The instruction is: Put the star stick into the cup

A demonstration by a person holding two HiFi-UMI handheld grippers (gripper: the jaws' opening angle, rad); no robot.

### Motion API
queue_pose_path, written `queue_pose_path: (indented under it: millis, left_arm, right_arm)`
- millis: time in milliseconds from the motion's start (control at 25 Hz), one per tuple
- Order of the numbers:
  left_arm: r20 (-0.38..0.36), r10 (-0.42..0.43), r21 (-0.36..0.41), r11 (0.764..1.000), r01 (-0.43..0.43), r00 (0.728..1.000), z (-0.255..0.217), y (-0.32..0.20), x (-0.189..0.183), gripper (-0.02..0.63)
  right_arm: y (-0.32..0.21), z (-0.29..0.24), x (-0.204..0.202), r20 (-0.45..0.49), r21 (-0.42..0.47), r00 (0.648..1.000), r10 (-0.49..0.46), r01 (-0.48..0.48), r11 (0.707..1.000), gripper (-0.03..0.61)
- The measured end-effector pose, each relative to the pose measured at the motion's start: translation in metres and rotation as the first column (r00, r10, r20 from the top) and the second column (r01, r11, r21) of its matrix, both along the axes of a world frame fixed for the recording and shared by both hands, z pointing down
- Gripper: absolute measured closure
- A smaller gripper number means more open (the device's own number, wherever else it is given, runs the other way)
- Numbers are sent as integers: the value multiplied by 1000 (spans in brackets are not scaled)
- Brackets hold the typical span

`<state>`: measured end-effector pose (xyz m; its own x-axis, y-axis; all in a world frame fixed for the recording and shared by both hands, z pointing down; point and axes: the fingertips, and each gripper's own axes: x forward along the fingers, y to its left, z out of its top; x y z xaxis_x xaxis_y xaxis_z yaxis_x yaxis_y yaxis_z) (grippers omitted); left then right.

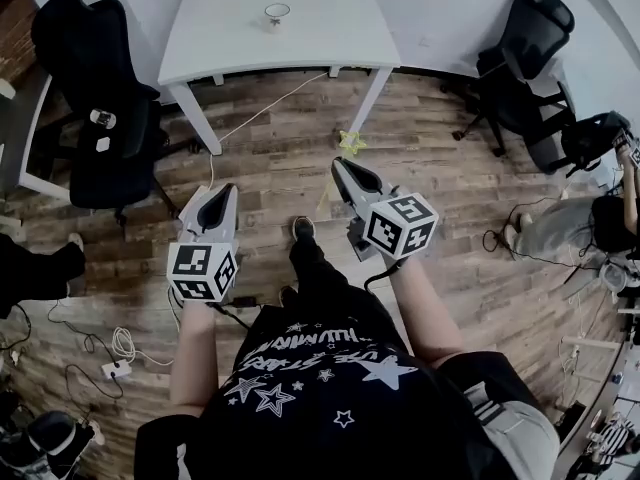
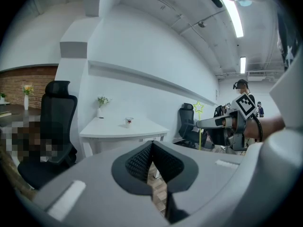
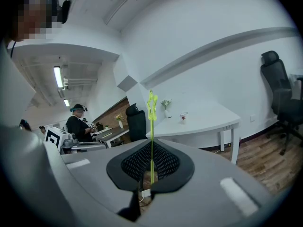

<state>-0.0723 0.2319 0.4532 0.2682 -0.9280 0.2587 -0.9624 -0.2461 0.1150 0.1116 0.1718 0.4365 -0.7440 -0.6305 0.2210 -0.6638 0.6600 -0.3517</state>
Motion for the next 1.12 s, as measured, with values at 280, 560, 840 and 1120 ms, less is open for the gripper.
queue_pose_path:
  millis: [280,560,840,1120]
  left_arm:
    - [9,4,-21,1000,-4,1000,6,-45,-16,611]
    - [0,-8,-30,1000,8,1000,6,-120,-26,611]
    - [17,-5,-37,999,5,1000,2,-194,-26,611]
    - [10,-59,-7,998,59,998,-9,-256,-31,611]
  right_arm:
    - [-54,6,-18,22,-18,1000,-1,1,1000,557]
    - [-136,5,-30,41,-30,999,0,1,1000,557]
    - [-216,-2,-39,64,-28,998,-24,26,999,557]
    - [-281,-10,-39,107,-14,993,-51,53,998,557]
